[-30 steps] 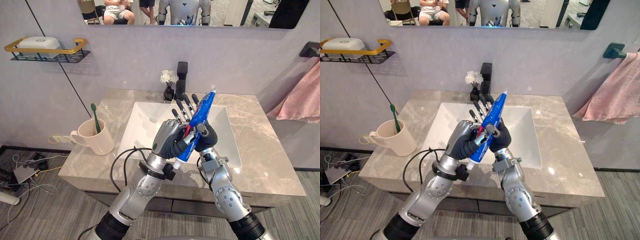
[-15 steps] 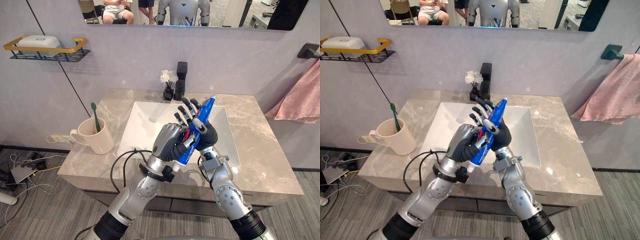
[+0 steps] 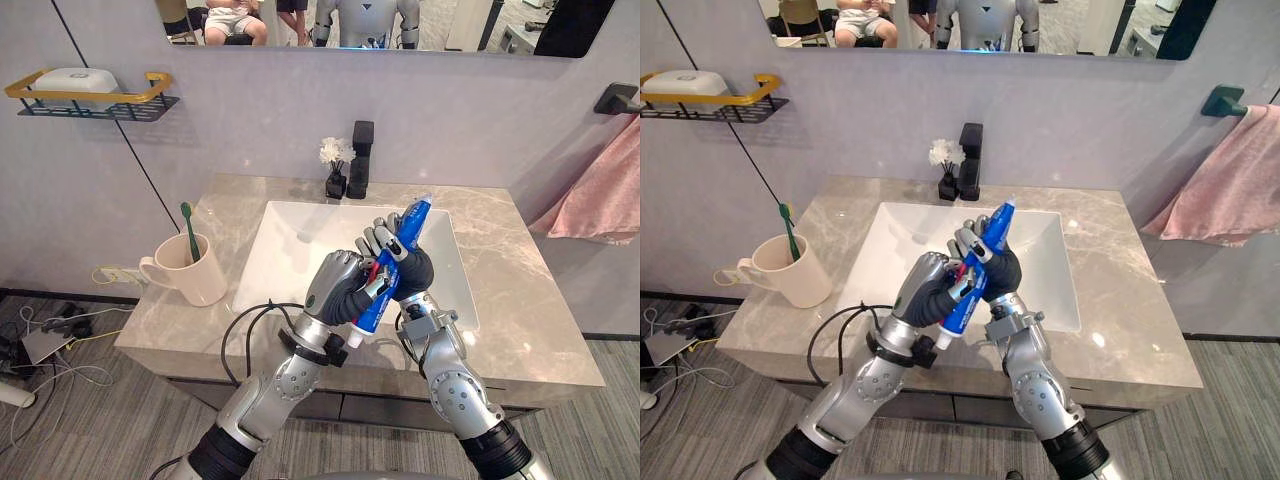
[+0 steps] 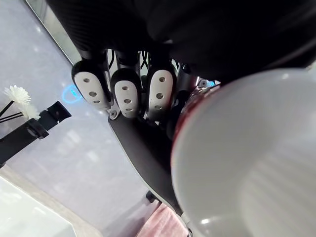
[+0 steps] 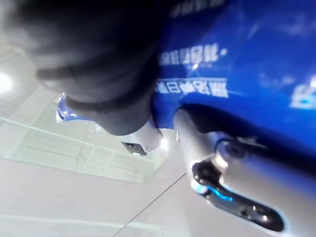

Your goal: Organize washtable

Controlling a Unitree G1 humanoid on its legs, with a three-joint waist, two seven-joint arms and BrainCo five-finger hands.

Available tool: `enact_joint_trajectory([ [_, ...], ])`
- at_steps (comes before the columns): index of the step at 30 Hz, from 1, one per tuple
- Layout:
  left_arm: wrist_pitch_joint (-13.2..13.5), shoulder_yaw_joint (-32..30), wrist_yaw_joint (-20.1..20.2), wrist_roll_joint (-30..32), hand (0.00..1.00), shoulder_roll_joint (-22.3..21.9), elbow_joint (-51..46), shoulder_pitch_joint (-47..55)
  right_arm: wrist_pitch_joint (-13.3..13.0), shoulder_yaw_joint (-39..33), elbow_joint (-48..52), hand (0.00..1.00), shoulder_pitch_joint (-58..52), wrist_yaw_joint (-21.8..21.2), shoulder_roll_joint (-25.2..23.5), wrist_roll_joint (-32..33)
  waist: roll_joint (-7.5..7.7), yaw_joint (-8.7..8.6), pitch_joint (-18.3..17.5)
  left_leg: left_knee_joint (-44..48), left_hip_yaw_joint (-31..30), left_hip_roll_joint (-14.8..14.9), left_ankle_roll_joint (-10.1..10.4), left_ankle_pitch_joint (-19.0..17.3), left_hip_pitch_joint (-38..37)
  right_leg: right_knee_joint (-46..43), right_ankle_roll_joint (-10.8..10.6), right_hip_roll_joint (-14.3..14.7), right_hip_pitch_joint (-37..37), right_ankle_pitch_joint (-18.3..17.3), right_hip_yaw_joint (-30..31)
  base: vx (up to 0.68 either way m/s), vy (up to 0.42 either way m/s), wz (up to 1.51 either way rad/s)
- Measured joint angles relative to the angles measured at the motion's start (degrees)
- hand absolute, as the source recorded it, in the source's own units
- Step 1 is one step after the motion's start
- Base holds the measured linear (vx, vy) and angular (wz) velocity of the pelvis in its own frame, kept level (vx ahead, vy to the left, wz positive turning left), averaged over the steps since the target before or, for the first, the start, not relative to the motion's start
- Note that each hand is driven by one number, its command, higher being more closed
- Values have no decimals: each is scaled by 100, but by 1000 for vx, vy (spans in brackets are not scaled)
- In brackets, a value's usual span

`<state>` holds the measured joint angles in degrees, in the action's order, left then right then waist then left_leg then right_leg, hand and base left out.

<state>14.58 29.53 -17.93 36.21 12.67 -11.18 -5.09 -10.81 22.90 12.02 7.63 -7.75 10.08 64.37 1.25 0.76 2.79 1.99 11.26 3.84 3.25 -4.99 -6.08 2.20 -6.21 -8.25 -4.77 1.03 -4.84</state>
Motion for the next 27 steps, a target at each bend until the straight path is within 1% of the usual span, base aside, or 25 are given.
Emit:
enact_joint_trajectory([
  [7,32,-271,0,-4,0,8,-476,301,-3,-13,134,100,251,9,-72,-216,-10,10,-4,0,-15,0,2,3,-2,2,-1,1,-10,0,-11,-4,-2,0],
  [10,35,-402,2,-15,0,69,-796,417,-7,-28,357,100,287,13,-164,-323,-12,11,-5,-1,-25,0,1,3,-2,1,-1,0,-16,0,-23,0,0,0],
  [13,21,-914,-24,-134,0,64,-1128,443,-15,-185,454,100,284,16,-169,-416,-15,10,-4,-2,-71,-1,-6,22,-3,1,-1,-3,-45,0,-77,-26,-17,8],
  [14,-20,-1194,-130,-221,0,49,-1268,444,-32,-281,459,100,282,21,-165,-423,-21,5,-1,-3,-106,-2,-5,32,-4,2,-1,-5,-68,-1,-118,-26,-21,14],
  [17,-60,-1779,-305,-446,0,55,-1632,543,-131,-479,477,100,281,28,-54,-426,-46,15,0,-41,-155,-3,3,65,-32,12,0,-4,-95,-3,-164,-38,-22,10],
  [20,-56,-2057,-360,-668,0,49,-1904,837,-201,-521,561,100,260,33,-33,-435,-92,18,-22,-197,-176,-13,11,146,-76,28,0,-3,-87,-4,-198,-31,-21,5],
  [23,-58,-2446,-356,-903,0,0,-2036,1047,-201,-556,576,100,156,33,-2,-484,-128,33,-45,-209,-198,-11,16,150,-79,74,0,1,-104,-3,-235,-22,-20,5],
  [24,-61,-2807,-358,-1029,0,-107,-2066,1162,-196,-667,601,100,76,34,10,-556,-147,43,-54,-214,-201,-12,16,150,-75,88,-1,1,-108,-3,-243,0,0,0],
  [25,-70,-2954,-363,-1088,0,-144,-2065,1207,-196,-718,622,100,48,34,11,-566,-149,49,-56,-216,-209,-12,17,150,-74,93,-1,2,-113,-3,-249,0,0,0],
  [27,-107,-3608,-372,-1314,0,-326,-2010,1433,-196,-954,704,100,-32,35,17,-608,-150,76,-56,-220,-215,-11,17,151,-69,106,-1,4,-117,-3,-259,0,0,0],
])
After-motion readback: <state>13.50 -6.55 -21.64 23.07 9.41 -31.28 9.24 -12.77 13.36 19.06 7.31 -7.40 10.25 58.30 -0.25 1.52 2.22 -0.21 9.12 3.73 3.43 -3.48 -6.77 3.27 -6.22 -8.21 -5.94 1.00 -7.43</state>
